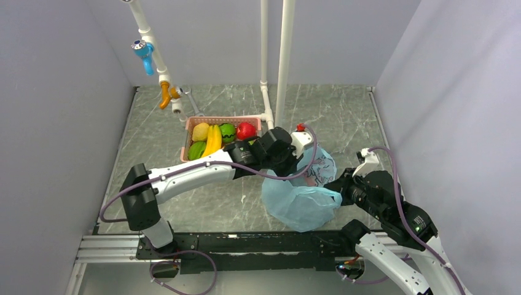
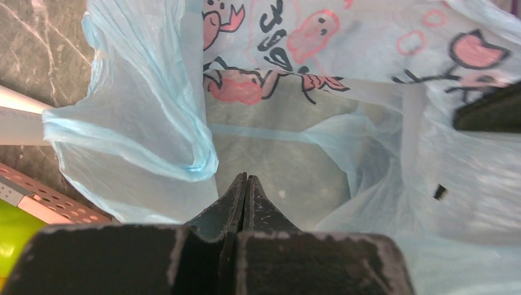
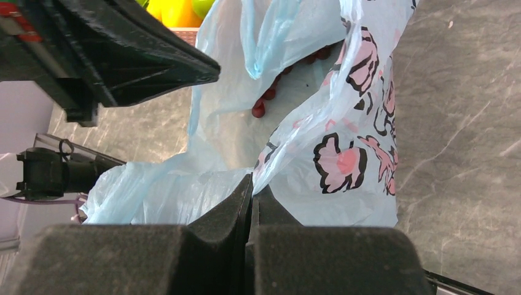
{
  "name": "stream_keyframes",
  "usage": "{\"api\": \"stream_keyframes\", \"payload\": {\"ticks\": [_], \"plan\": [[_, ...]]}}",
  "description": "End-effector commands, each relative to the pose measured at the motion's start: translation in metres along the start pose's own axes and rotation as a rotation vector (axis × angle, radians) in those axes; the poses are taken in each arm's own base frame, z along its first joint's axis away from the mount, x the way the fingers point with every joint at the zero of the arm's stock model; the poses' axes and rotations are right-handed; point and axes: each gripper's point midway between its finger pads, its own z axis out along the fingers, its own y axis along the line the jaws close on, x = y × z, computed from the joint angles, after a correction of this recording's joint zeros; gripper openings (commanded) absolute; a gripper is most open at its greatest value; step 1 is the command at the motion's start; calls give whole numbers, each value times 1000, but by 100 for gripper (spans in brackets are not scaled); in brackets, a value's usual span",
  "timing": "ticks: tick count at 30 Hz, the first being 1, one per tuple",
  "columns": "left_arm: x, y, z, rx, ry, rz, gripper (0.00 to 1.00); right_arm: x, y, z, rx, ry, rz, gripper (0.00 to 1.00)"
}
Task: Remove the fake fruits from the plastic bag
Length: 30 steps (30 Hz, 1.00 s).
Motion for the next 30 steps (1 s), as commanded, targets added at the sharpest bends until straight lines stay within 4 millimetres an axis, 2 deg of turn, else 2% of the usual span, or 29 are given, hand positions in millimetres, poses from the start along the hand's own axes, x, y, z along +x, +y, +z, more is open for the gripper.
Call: {"api": "stream_keyframes", "payload": {"ticks": [1,5,9,13,15,18,21,23,25,27,29,30], "plan": [[-28,-17,-29,70,-105,2,0,-3,0,2,13,-3,5,0],[-28,-24,-28,110,-99,-5,0,0,1,1,5,16,3,0],[-23,-37,-18,187,-97,-27,18,9,2,-2,-6,47,17,0],[-9,-60,-7,333,-66,-57,24,34,6,0,-39,159,58,0],[4,-72,-3,406,-53,-78,27,45,-1,-1,11,222,74,0],[37,-83,7,444,-5,-97,30,68,-24,0,160,352,80,0],[76,-86,20,378,59,-73,30,99,-44,2,339,559,110,0],[100,-80,27,299,108,-90,26,110,-42,4,363,645,137,0],[120,-68,31,215,125,-130,27,113,-42,6,386,680,148,0],[140,-58,35,163,125,-169,31,111,-44,7,405,663,153,1],[149,-50,35,127,127,-183,35,101,-44,8,405,604,156,15],[148,-50,35,124,115,-184,37,89,-40,10,384,553,153,24]]}}
